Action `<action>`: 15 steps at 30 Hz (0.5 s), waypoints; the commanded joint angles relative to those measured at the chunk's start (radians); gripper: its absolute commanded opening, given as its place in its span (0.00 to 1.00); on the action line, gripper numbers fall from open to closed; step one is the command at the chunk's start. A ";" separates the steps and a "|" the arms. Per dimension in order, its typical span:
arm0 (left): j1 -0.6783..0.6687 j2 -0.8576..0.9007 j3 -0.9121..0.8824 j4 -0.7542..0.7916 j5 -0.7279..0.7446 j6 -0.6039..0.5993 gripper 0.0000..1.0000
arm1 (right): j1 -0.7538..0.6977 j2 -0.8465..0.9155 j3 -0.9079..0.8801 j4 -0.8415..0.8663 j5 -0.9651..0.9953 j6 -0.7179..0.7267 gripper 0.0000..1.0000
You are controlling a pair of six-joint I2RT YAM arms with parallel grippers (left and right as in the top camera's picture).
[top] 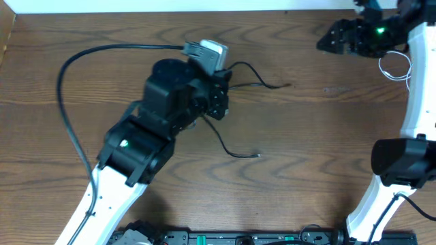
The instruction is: Untangle cables
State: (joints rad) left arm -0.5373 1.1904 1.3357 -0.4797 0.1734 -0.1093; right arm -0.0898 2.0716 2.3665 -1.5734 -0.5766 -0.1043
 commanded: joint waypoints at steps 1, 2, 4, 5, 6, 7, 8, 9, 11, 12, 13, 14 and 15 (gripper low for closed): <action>0.005 -0.030 0.001 0.006 -0.002 -0.024 0.07 | 0.037 0.064 0.006 0.000 -0.002 0.111 0.99; 0.005 -0.029 0.001 0.003 -0.002 -0.024 0.07 | 0.047 0.093 0.006 0.002 -0.003 0.144 0.99; 0.005 -0.028 0.001 -0.003 -0.002 -0.023 0.07 | 0.067 0.151 0.006 0.006 -0.007 0.188 0.99; 0.005 -0.028 0.001 -0.005 -0.002 -0.023 0.07 | 0.074 0.173 0.006 0.010 -0.008 0.206 0.99; 0.005 -0.028 0.001 -0.006 -0.002 -0.023 0.08 | 0.084 0.203 0.006 0.016 -0.016 0.233 0.99; 0.005 -0.028 0.001 -0.006 -0.002 -0.023 0.07 | 0.098 0.246 0.006 0.027 -0.043 0.267 0.99; 0.005 -0.028 0.001 -0.005 -0.002 -0.023 0.07 | 0.107 0.272 0.006 0.034 -0.063 0.285 0.99; 0.005 -0.028 0.001 -0.006 -0.002 -0.023 0.07 | 0.116 0.295 0.006 0.039 -0.084 0.294 0.99; 0.005 -0.028 0.001 -0.008 -0.002 -0.023 0.07 | 0.137 0.350 0.006 0.052 -0.147 0.318 0.99; 0.005 -0.028 0.001 -0.009 -0.002 -0.023 0.07 | 0.145 0.369 0.006 0.053 -0.166 0.328 0.99; 0.005 -0.028 0.001 -0.011 -0.002 -0.023 0.07 | 0.155 0.389 0.006 0.053 -0.182 0.343 0.99; 0.005 -0.028 0.001 -0.013 -0.003 -0.023 0.07 | 0.167 0.417 0.006 0.050 -0.205 0.354 0.99; 0.005 -0.027 0.001 -0.013 -0.003 -0.023 0.07 | 0.177 0.435 0.006 0.046 -0.221 0.363 0.99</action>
State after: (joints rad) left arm -0.5373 1.1667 1.3357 -0.4919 0.1738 -0.1307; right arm 0.0544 2.4672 2.3680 -1.5215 -0.6914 0.1940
